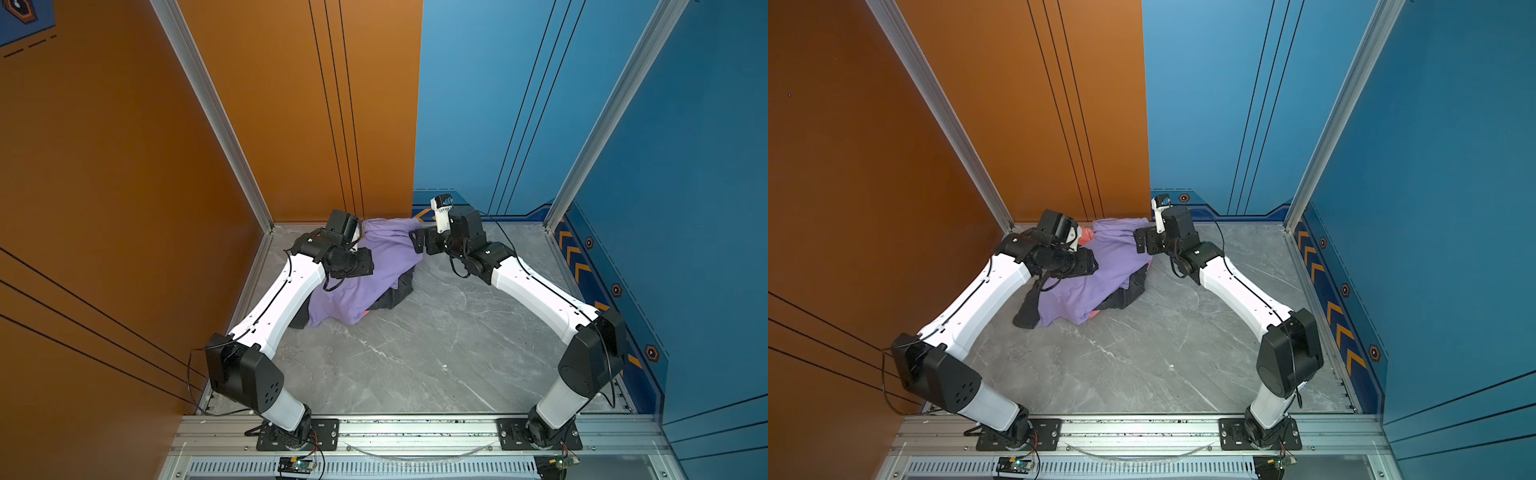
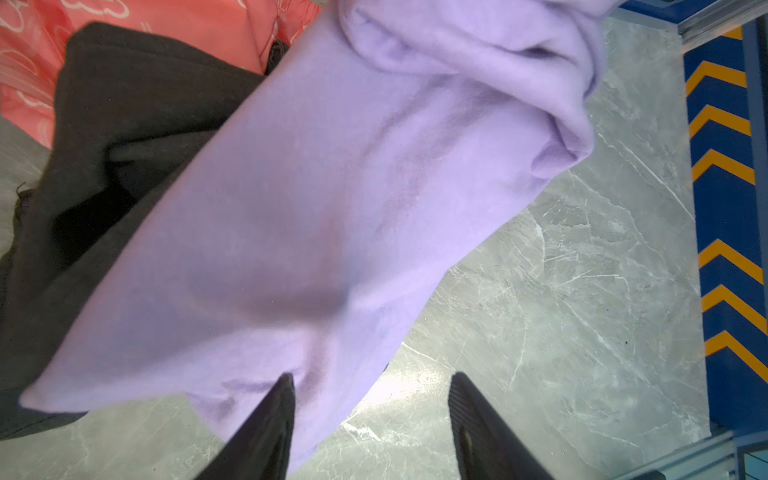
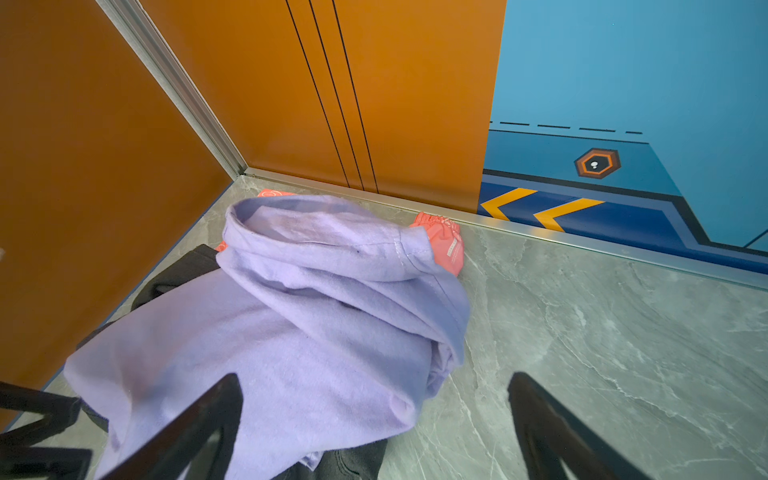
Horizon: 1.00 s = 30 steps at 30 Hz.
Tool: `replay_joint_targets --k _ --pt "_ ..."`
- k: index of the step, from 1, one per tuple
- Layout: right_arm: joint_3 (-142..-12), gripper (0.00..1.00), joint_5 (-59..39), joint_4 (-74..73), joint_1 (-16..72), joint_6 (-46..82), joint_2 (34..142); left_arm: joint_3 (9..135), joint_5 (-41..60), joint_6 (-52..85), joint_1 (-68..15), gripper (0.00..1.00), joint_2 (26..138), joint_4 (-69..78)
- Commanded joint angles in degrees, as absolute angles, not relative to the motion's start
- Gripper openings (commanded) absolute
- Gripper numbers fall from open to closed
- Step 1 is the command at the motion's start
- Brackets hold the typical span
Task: Pick out a specific cloth from the pile
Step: 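Swing the lavender cloth toward the right gripper while the right gripper approaches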
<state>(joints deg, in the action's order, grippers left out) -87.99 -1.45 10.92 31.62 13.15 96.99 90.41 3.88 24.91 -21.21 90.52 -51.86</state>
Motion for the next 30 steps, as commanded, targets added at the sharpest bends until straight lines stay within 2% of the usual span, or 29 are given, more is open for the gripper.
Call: replay_joint_targets --k 1,9,11,12,17,21,30 --pt "-89.31 1.00 -0.80 10.11 31.97 14.13 97.37 88.42 0.00 24.55 -22.15 0.57 91.50 -49.44" --pt "-89.21 1.00 -0.06 10.44 32.15 14.24 97.16 84.28 -2.67 25.94 -22.31 0.43 93.18 -43.89" --pt "-89.21 1.00 0.11 10.46 32.15 14.28 97.21 84.11 -3.22 25.79 -22.19 0.36 93.64 -43.28" --pt "-89.21 1.00 0.24 10.46 32.17 14.24 97.15 84.26 -3.44 25.71 -22.23 0.28 93.85 -43.25" --pt "-89.78 1.00 0.44 10.42 32.14 14.24 97.63 85.77 -3.95 24.56 -22.19 0.05 92.64 -42.73" --pt "-90.09 1.00 0.18 10.44 32.19 14.15 97.87 86.11 -3.31 23.11 -22.10 0.00 89.44 -38.77" --pt "-91.35 1.00 -3.23 10.46 31.90 12.90 97.62 90.75 0.87 21.33 -22.23 0.00 85.69 -29.57"
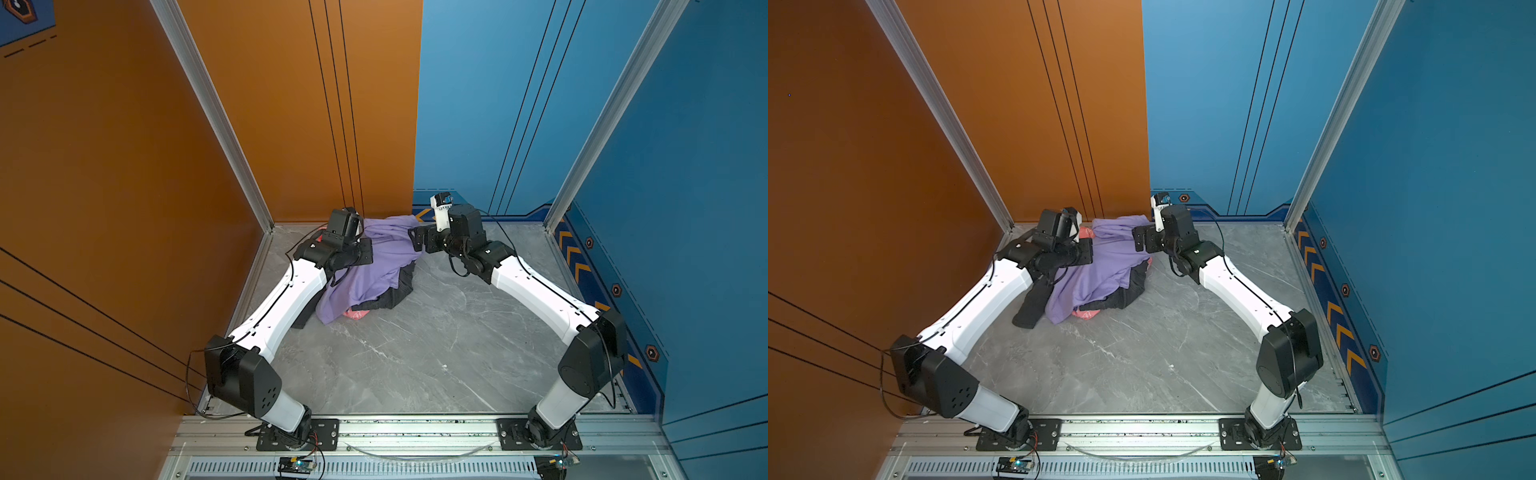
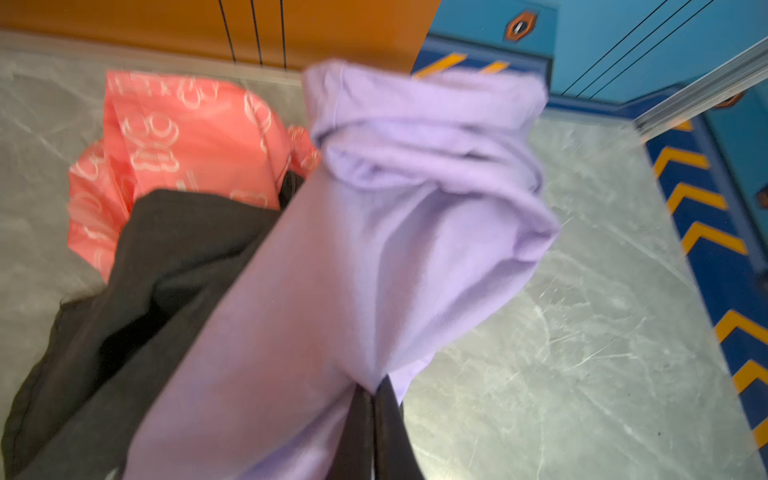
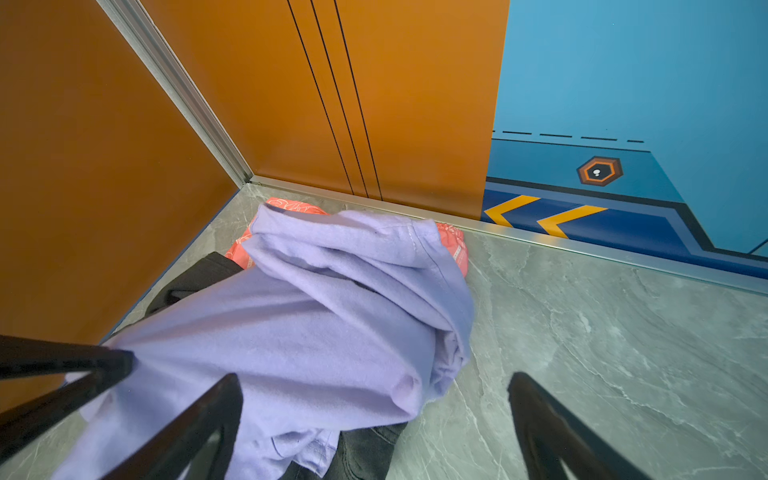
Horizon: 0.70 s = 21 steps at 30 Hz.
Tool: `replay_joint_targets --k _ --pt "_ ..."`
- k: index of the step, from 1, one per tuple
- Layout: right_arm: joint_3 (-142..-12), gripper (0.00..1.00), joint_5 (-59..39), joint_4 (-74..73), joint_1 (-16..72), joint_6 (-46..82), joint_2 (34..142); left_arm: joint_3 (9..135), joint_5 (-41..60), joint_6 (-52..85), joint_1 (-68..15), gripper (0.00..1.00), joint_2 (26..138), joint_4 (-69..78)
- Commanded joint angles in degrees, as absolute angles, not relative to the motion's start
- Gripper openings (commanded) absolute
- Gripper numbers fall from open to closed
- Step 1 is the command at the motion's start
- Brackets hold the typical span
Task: Pick out a specific cloth from the pile
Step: 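Swing the lavender cloth toward the right gripper while the right gripper approaches, then grasp the lavender cloth with the right gripper beside the left gripper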
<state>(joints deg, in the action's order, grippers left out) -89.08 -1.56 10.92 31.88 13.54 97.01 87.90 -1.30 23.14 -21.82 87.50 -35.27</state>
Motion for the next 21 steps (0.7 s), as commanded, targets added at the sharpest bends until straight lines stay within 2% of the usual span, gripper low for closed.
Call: replay_joint_targets --k 1,11,21 --pt "-91.71 1.00 -4.12 10.46 31.82 12.63 97.60 91.70 1.55 20.99 -22.28 0.00 85.74 -28.83" --pt "-96.95 0.99 -20.52 9.40 29.23 14.00 98.26 100.55 12.19 22.23 -22.28 0.00 89.68 -19.64" --pt "-97.53 0.93 -26.49 10.05 27.60 12.73 96.24 101.40 24.57 29.22 -22.41 0.00 95.29 -3.72"
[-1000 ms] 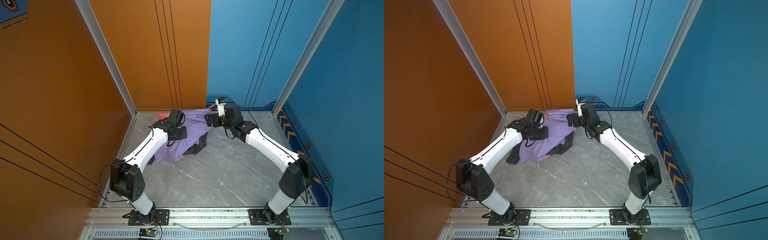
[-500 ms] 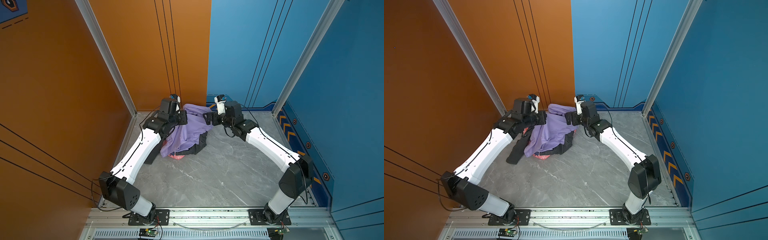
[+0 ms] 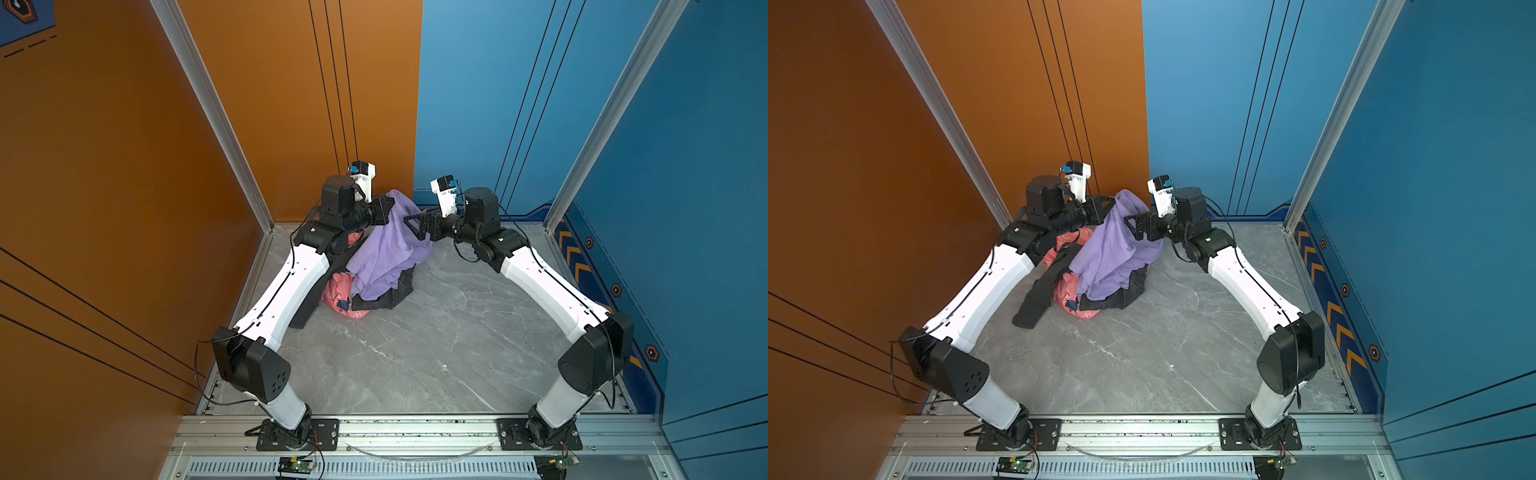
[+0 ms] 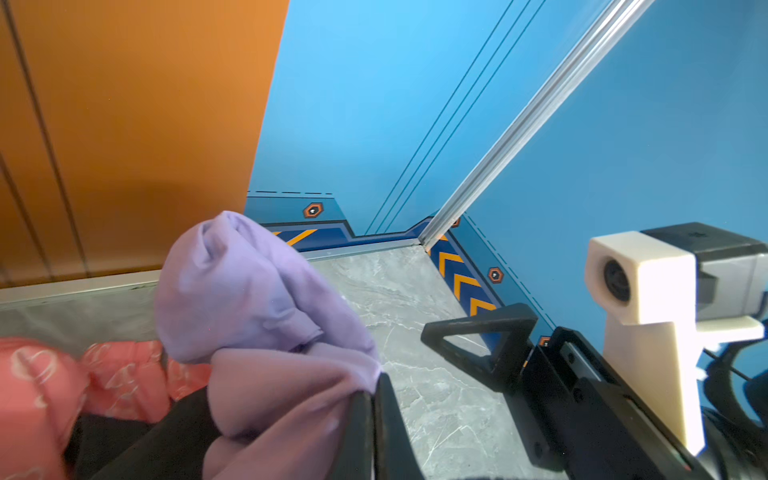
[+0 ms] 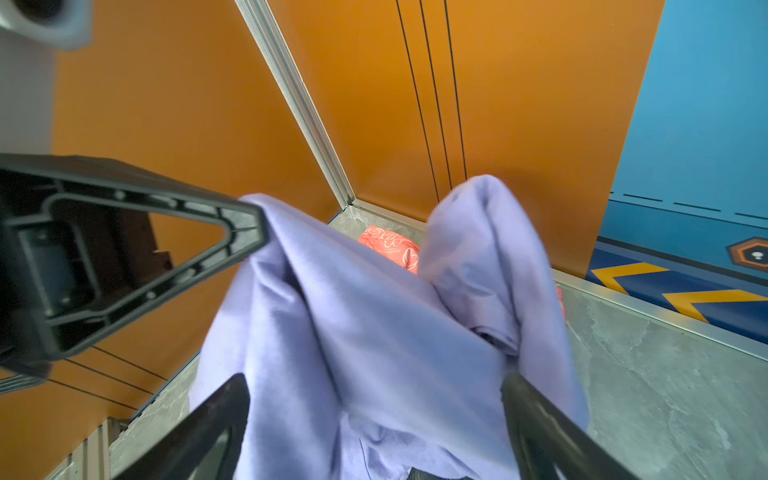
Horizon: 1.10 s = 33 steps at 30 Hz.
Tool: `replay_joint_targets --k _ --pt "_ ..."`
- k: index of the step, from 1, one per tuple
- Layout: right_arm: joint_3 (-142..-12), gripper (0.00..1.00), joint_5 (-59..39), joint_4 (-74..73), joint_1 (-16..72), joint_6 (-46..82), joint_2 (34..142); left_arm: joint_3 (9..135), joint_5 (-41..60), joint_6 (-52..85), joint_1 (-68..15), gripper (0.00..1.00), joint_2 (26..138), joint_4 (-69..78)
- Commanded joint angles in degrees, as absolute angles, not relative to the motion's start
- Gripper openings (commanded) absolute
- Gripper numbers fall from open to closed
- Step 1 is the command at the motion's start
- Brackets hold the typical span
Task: Pick out a specific cloth from the pile
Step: 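Grasp the lavender cloth with the right gripper beside the left gripper, then open the left gripper and carry the lavender cloth away with the right gripper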
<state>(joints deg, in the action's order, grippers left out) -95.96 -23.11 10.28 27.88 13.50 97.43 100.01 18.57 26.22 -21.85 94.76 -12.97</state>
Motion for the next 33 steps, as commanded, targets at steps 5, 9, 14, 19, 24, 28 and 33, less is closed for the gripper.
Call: replay_joint_targets --k 5,9,14,19,24,28,33 --pt "-99.41 0.89 -26.81 12.77 27.60 10.68 97.35 102.20 27.31 31.03 -23.17 0.00 97.31 0.17" --pt "-99.78 0.85 -25.27 13.29 27.38 9.33 97.93 102.95 30.67 33.26 -23.55 0.00 99.07 2.62" --pt "-100.63 0.75 -25.27 13.35 27.25 9.12 99.17 104.97 32.79 34.36 -24.55 0.00 100.66 2.59" --pt "-101.48 0.57 -24.50 13.33 26.99 9.62 100.31 105.39 32.54 35.04 -25.38 0.00 101.23 2.64" --pt "-102.09 0.29 -24.13 13.25 26.47 10.45 100.96 105.38 32.26 35.47 -25.70 0.00 101.08 2.61" --pt "-102.17 0.08 -23.10 13.30 25.78 11.40 100.41 105.14 32.00 34.97 -25.57 0.00 100.99 2.64" --pt "-101.37 0.00 -20.64 13.31 24.59 11.44 98.38 105.11 32.43 33.94 -24.65 0.19 100.94 2.59"
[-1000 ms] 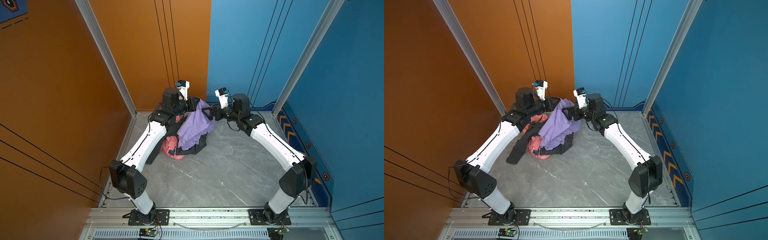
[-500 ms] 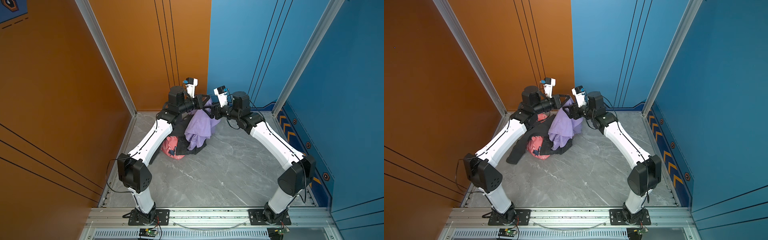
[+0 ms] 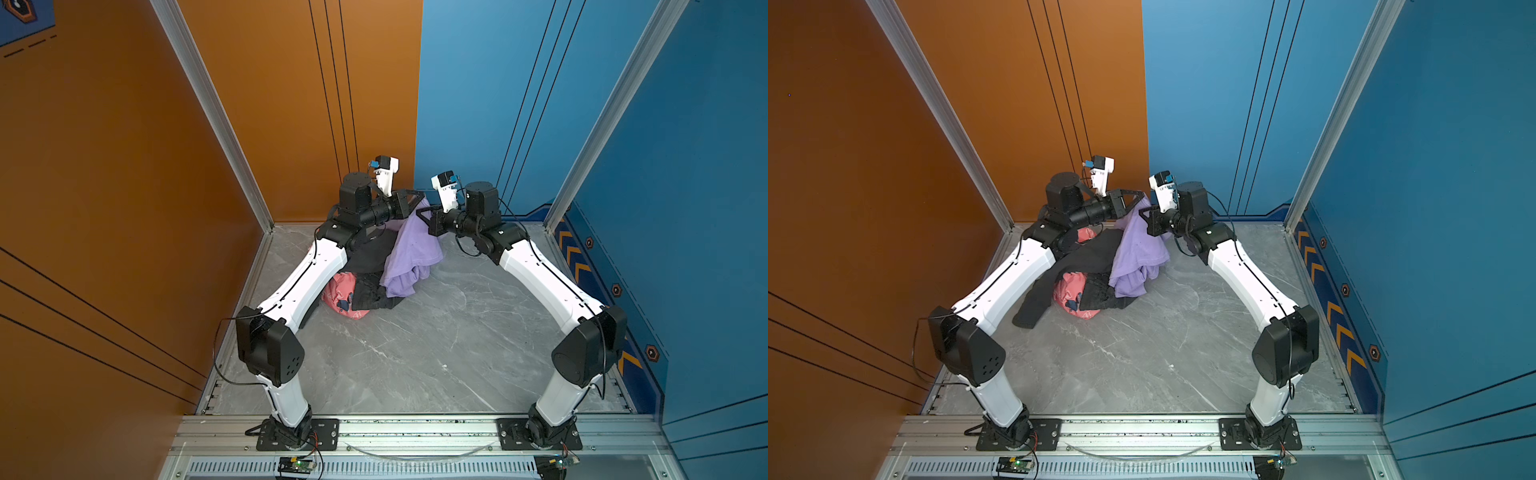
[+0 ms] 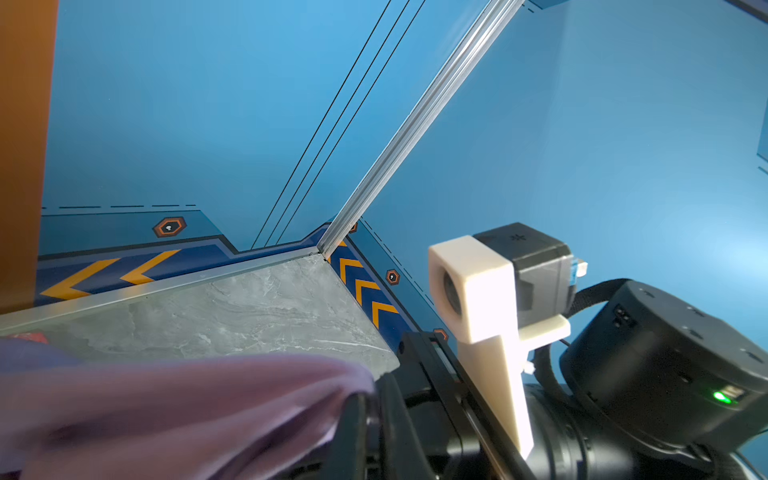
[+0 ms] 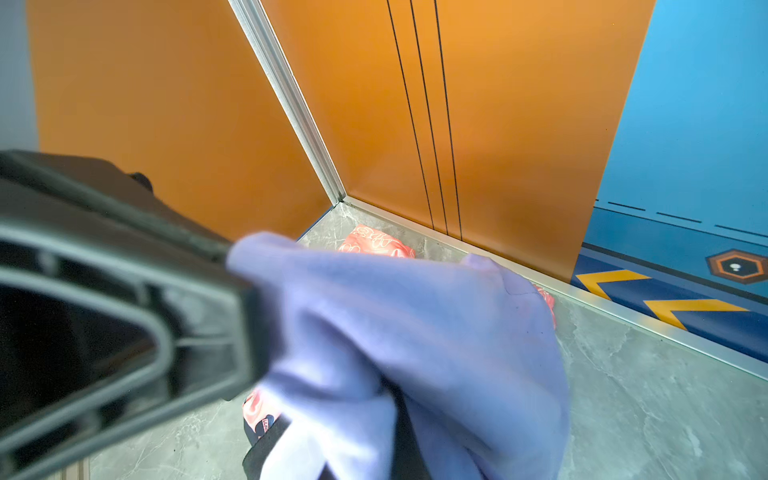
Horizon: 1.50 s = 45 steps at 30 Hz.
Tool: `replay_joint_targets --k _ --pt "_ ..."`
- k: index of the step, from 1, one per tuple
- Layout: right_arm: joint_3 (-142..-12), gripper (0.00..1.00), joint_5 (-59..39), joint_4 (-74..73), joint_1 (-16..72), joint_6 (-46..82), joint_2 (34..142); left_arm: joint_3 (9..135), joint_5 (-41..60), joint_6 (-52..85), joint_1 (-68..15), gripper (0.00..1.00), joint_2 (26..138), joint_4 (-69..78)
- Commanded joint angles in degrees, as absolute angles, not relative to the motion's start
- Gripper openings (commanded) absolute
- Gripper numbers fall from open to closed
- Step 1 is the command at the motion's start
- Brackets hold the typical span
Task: Pick out a specific cloth from the pile
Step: 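Open the left gripper and carry the lavender cloth away with the right gripper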
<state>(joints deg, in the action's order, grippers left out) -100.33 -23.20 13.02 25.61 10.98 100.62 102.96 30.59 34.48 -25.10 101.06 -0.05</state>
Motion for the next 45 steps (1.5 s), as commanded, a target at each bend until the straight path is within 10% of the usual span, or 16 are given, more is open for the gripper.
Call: replay_joint_targets --k 1,20,45 --pt "-101.26 0.00 -20.25 13.39 24.23 11.31 97.93 104.95 32.60 33.65 -24.37 0.25 100.76 2.63" --pt "-107.08 0.00 -10.96 17.47 11.33 4.29 92.98 96.21 30.00 25.05 -18.12 0.91 91.56 -5.19" --pt "-119.97 0.00 -3.29 17.45 -2.56 -0.43 95.84 89.93 28.68 25.68 -11.61 0.98 86.00 -5.16"
